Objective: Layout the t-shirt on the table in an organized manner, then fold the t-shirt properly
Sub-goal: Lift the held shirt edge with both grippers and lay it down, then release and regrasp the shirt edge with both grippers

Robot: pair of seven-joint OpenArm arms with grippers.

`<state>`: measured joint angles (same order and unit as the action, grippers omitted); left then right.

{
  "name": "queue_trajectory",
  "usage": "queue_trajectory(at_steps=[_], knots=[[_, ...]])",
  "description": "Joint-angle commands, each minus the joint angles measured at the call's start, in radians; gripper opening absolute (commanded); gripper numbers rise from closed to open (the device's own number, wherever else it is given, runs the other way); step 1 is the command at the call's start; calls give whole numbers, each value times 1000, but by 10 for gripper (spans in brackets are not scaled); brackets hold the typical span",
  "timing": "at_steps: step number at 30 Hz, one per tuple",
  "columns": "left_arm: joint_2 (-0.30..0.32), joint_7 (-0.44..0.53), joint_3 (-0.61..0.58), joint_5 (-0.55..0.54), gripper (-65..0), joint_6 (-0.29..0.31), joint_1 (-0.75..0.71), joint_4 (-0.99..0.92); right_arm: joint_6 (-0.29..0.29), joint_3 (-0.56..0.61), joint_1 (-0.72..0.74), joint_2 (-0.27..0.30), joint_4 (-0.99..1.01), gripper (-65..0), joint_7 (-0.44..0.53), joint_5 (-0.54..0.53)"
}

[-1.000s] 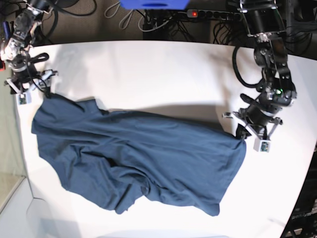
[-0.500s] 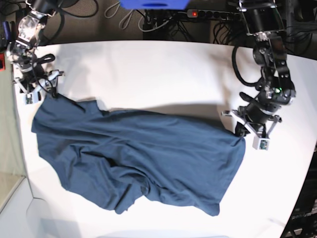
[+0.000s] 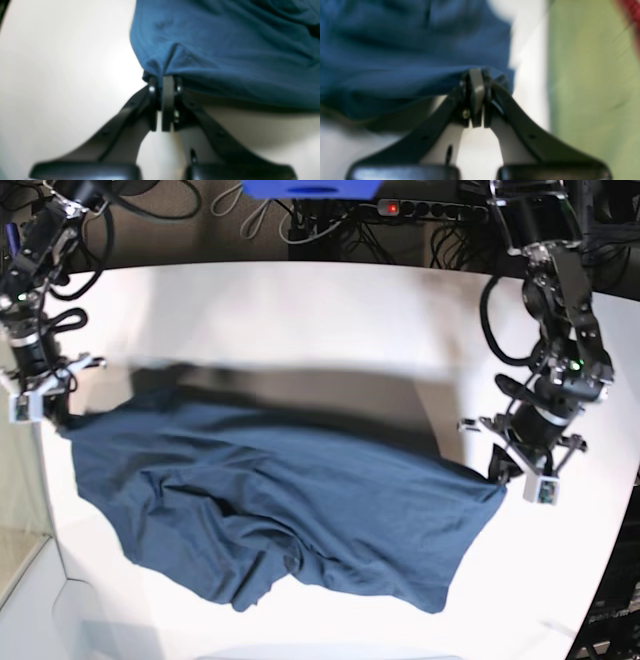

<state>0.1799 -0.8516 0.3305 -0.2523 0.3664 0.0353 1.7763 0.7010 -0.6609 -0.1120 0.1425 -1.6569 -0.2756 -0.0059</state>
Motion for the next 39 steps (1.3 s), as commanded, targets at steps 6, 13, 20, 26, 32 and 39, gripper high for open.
queue_trajectory(at_steps=[6, 13, 20, 26, 32, 39], knots=[[25, 27, 6, -5, -646, -2, 189, -146, -3, 102, 127, 93, -52, -650, -64, -53], [25, 53, 0, 6, -645, -2, 420, -620, -3, 272, 347, 147, 329, -650, -89, -47], [51, 177, 0, 5, -627, -2, 486, -895, -3, 329, 552, 151, 688, -650, -78, 105], [73, 176, 6, 5, -400, -4, 478, -889, -3, 332, 607, 139, 777, -650, 19, 162], [100, 174, 8, -5, -217, -4, 441, -876, -3, 326, 601, 145, 774, -425, 17, 162], [120, 177, 9, -5, -165, -4, 351, -772, -3, 261, 400, 72, 476, -220, 17, 157]])
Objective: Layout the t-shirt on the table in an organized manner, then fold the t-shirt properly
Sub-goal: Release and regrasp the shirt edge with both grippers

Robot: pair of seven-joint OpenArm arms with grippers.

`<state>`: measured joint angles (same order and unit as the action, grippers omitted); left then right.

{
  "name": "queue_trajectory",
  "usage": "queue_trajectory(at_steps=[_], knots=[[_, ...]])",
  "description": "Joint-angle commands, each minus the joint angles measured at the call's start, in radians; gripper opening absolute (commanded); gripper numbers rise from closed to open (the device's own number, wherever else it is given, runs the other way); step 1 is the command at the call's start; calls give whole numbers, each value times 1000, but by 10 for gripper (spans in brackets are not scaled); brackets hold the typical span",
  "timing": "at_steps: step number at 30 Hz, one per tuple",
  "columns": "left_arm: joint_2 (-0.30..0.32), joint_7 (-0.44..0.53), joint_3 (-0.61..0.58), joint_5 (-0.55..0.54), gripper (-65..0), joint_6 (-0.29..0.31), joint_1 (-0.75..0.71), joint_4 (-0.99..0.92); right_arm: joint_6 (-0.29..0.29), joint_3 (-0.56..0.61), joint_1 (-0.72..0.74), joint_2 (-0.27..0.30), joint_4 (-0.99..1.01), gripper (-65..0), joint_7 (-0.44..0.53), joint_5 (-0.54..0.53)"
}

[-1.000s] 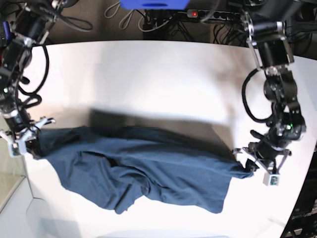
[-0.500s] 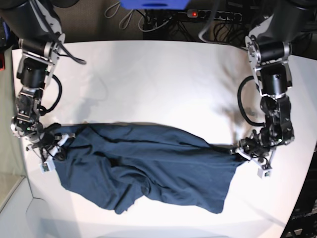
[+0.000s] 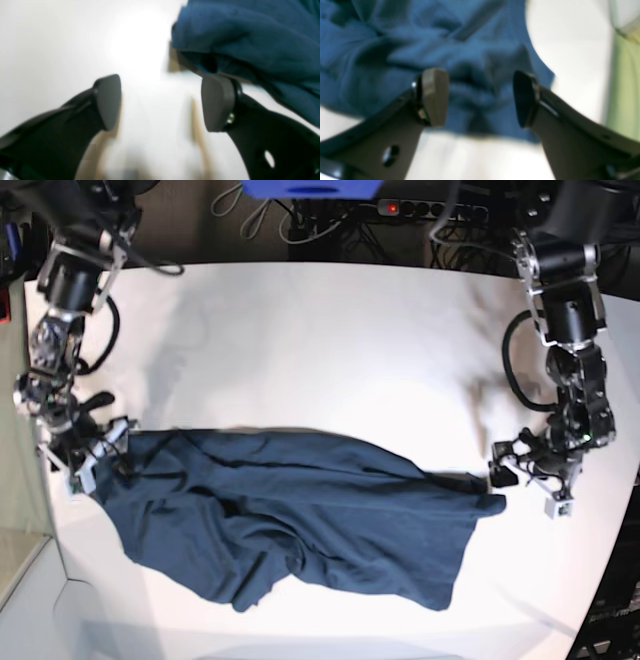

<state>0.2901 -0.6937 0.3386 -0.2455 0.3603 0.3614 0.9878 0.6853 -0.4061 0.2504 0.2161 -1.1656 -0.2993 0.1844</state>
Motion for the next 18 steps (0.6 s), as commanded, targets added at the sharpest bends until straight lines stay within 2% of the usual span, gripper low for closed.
queue_trajectory(at_steps=[1, 5, 9, 15, 18], knots=[[10, 18, 1, -12, -165, 3, 21, 26, 13, 6, 5, -24, -66, -221, 41, -33], [10, 22, 3, -12, -165, 3, -12, 44, 13, 13, -92, -93, -175, -221, 41, -33], [8, 18, 3, -12, -165, 3, -14, 46, 13, 14, -107, -152, -176, -221, 41, -33], [8, 18, 3, -12, -166, 3, -17, 44, 13, 16, -89, -172, -127, -219, 45, -33], [10, 18, 3, -12, -166, 3, -26, 44, 13, 14, -55, -151, -66, -220, 47, -33]])
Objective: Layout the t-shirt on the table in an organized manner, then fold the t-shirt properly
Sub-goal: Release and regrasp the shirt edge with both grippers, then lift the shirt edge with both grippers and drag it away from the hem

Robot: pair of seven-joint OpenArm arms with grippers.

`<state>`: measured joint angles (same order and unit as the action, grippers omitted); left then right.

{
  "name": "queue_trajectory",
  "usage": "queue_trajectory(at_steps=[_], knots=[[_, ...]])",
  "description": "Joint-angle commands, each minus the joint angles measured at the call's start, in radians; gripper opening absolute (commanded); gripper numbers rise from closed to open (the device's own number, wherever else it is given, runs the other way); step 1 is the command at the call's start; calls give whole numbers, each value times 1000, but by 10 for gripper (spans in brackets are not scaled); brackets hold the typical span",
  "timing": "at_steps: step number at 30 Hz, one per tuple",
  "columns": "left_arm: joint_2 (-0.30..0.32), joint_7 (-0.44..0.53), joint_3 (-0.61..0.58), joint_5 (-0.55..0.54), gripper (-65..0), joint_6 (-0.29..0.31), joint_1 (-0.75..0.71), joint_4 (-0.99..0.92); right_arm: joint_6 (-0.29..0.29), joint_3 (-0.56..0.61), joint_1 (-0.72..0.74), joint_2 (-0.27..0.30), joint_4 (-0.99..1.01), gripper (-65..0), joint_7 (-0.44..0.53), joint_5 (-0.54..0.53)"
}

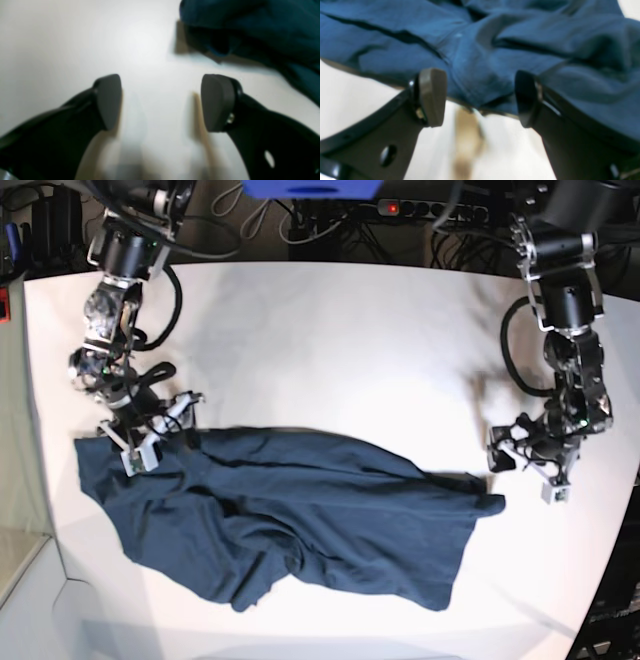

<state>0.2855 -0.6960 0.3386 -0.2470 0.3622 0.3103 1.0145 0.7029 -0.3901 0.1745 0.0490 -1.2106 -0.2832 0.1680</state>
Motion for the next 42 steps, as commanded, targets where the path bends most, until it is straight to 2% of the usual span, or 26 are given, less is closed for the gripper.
queue_trajectory(at_steps=[1, 5, 7, 9, 13, 14, 21, 24, 28, 33, 35, 39, 42], knots=[[14, 20, 3, -10, -167, 1, 25, 17, -5, -2, 30, 22, 2, -221, 32, -17], [14, 20, 3, -10, -168, 1, 23, 17, -5, -4, 76, 44, 76, -227, 34, -17], [14, 20, 3, -10, -168, 1, 23, 17, -5, -4, 82, 48, 81, -274, 34, -17], [14, 20, 3, -10, -168, 1, 23, 17, -5, -4, 82, 48, 71, -365, 34, -17], [8, 20, 3, -10, -168, 1, 23, 19, -5, -4, 82, 45, 31, -615, 34, -17], [7, 20, 3, -10, -166, 1, 17, 19, -5, -4, 82, 45, 27, -650, 34, -17], [-18, 25, 1, -12, -164, 1, 13, 77, -5, -4, 55, 42, -102, -650, 31, -18], [-24, 29, -5, -12, -164, 1, 23, 80, -5, -4, 49, 21, -159, -650, 25, -18], [-76, 31, -22, 1, -164, 1, 86, 59, -5, -4, 44, 16, -166, -650, 25, -18], [-96, 35, -75, 1, -164, -10, 160, 27, -5, -4, 23, 15, -166, -650, 25, -18], [-99, 77, -95, 1, -164, -12, 198, -36, -5, -4, 21, 15, -166, -650, 25, -18], [-99, 240, -131, 1, -164, -13, 266, -217, -5, -4, 17, 16, -166, -650, 25, -18], [-98, 255, -126, -10, -165, -12, 295, -245, -5, -4, 17, 16, -166, -650, 25, -17]])
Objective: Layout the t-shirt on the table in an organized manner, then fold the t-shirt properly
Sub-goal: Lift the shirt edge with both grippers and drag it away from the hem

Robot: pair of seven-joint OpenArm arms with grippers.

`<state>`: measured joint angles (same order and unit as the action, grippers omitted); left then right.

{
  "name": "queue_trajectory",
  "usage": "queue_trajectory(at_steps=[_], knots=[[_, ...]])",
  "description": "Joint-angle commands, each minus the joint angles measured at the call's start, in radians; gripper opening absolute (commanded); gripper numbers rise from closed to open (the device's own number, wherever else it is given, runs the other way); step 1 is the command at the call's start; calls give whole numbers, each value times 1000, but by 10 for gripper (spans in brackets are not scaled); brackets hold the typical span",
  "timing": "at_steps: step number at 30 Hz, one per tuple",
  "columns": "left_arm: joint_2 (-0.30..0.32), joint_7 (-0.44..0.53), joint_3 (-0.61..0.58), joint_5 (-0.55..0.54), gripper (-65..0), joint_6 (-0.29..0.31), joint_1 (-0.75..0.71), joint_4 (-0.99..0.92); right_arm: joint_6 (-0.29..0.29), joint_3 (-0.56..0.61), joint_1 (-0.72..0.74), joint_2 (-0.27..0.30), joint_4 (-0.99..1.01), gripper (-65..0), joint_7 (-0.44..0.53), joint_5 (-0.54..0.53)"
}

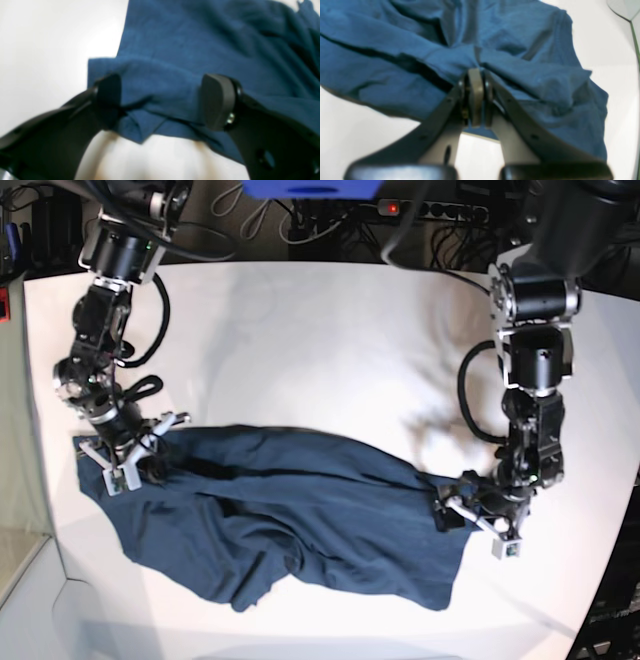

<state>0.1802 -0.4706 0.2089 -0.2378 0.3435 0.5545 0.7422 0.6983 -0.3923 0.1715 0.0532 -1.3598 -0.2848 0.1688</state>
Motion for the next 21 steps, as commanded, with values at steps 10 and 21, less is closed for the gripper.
queue_trajectory(at_steps=[10, 21], knots=[[17, -136, 99, -8, -165, 13, -77, 445, 0, -1, 18, 12, -16, -650, 26, -18], [64, 54, 116, -8, -165, 18, -133, 185, 0, 0, 18, 12, 20, -650, 26, -18]])
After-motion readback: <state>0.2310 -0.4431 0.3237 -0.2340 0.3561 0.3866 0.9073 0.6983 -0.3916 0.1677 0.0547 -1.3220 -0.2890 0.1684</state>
